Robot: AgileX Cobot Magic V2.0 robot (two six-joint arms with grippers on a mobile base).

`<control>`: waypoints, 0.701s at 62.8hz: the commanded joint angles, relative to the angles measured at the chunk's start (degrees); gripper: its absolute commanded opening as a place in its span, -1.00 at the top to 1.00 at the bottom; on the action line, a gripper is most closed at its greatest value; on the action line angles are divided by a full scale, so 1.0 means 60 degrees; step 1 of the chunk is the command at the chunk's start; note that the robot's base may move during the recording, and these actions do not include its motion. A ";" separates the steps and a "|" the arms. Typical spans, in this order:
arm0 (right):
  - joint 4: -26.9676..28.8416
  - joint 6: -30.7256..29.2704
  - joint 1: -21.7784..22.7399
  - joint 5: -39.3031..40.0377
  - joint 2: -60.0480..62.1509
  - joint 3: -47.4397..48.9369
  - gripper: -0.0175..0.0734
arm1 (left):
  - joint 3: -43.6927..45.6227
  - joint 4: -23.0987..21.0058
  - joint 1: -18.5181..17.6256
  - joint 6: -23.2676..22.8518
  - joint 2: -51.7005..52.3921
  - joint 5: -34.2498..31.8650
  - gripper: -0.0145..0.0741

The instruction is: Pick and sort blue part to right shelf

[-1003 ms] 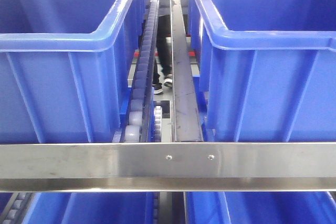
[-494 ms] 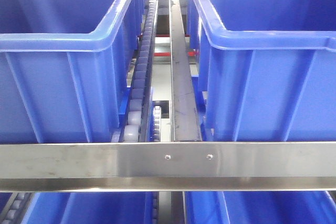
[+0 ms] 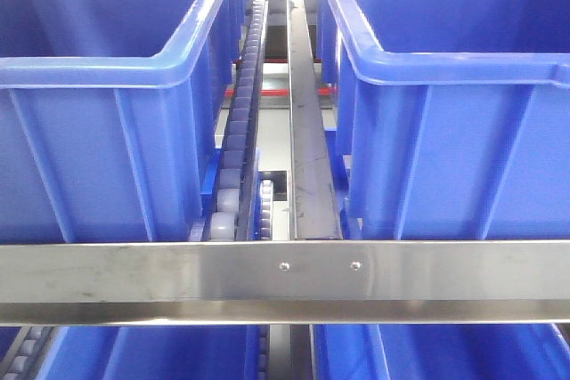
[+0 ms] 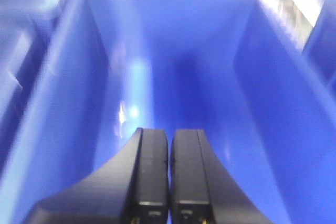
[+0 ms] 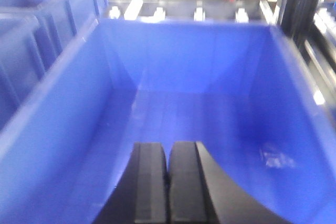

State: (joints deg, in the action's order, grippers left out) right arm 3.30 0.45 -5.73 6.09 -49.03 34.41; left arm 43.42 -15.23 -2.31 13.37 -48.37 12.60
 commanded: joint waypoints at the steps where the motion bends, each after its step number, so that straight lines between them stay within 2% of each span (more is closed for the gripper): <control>1: 0.0020 -0.0075 0.0049 0.0729 0.0506 0.0110 0.49 | -0.0144 -0.0104 -0.0009 -0.0041 0.0581 -0.1110 0.39; 25: 0.0020 -0.0075 0.0049 0.0828 0.2962 -0.1933 0.49 | -0.2625 -0.0493 -0.0009 -0.0182 0.3694 -0.1215 0.39; 44: 0.0020 -0.0075 0.0049 0.0726 0.4252 -0.2618 0.49 | -0.3278 -0.0493 -0.0009 -0.0182 0.5139 -0.0957 0.39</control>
State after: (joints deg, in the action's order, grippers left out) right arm 3.30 0.45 -5.73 5.40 -24.09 17.02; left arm 22.27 -17.35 -2.31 12.80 -17.75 11.29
